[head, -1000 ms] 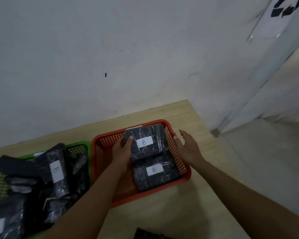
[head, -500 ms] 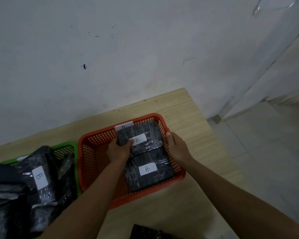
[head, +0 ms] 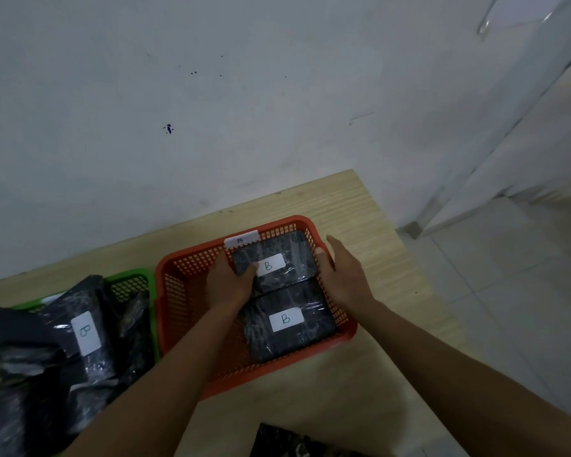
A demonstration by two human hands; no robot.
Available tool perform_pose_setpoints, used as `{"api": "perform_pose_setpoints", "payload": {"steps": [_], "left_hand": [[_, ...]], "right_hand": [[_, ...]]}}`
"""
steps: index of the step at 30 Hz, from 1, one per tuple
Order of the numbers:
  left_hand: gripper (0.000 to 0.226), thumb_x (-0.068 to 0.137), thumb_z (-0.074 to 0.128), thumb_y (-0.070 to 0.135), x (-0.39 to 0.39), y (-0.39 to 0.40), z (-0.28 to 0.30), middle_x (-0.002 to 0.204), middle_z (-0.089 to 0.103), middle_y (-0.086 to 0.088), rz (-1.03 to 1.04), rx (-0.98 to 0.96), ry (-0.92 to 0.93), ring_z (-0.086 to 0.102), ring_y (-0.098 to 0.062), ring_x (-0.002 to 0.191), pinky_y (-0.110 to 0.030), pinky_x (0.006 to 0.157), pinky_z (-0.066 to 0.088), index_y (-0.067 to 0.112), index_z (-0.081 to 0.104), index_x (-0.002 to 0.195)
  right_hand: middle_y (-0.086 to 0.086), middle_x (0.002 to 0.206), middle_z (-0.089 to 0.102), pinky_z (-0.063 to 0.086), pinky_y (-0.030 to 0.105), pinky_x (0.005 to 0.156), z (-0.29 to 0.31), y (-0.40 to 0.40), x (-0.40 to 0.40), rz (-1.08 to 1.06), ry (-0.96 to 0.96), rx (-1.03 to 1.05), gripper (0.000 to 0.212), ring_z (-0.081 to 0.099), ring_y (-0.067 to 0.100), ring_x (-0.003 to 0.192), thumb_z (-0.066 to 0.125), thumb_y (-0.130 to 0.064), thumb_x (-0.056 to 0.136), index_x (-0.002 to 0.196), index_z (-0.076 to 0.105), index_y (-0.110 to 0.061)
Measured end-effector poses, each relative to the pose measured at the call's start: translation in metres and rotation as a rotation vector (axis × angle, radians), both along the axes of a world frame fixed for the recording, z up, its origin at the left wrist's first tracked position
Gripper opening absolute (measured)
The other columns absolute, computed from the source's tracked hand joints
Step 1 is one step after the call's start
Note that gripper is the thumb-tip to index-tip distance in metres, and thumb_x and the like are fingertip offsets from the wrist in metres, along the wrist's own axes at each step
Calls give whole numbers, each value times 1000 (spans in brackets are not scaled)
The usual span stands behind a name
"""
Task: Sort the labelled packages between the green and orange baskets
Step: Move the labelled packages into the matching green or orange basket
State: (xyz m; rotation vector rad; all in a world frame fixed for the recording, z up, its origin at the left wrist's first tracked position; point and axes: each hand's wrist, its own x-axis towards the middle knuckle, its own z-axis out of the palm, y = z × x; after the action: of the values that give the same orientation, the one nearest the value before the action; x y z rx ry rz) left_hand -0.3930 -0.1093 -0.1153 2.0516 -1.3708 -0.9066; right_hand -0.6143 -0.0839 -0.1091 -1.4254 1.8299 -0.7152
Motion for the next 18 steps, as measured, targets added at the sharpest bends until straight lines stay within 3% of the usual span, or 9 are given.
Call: {"api": "perform_pose_setpoints", "payload": {"steps": [4,7,12,18], "left_hand": [[59,85,64,50,33,12,26,139,54,-5,-179,-169,-231,48,-27,129,-41,104,42,24,50,136],[53,85,68,43,72,26,52,136,56,-13,-204,-329,-357,51,-31,126,-41,106,40,16,59,130],[47,85,70,35,155,73,94,133,58,-15,-181,-396,-501,54,-33,124,-50,102,45,12,64,126],[43,85,73,31,262,146,111,130,60,-16,-44,-370,-588,57,-34,119,-47,97,49,10,66,123]], "right_hand": [[9,146,47,38,47,110,28,-1,20,156,271,-290,53,41,24,135,43,-44,99,144,41,-15],[14,143,49,38,47,109,45,-2,54,273,365,-471,50,43,29,134,51,-36,98,139,49,-7],[10,146,47,34,45,112,65,6,142,430,308,-527,47,41,27,136,53,-36,98,139,50,-13],[13,140,52,39,42,109,81,37,256,631,197,-595,44,47,30,131,57,-31,96,135,55,-10]]}}
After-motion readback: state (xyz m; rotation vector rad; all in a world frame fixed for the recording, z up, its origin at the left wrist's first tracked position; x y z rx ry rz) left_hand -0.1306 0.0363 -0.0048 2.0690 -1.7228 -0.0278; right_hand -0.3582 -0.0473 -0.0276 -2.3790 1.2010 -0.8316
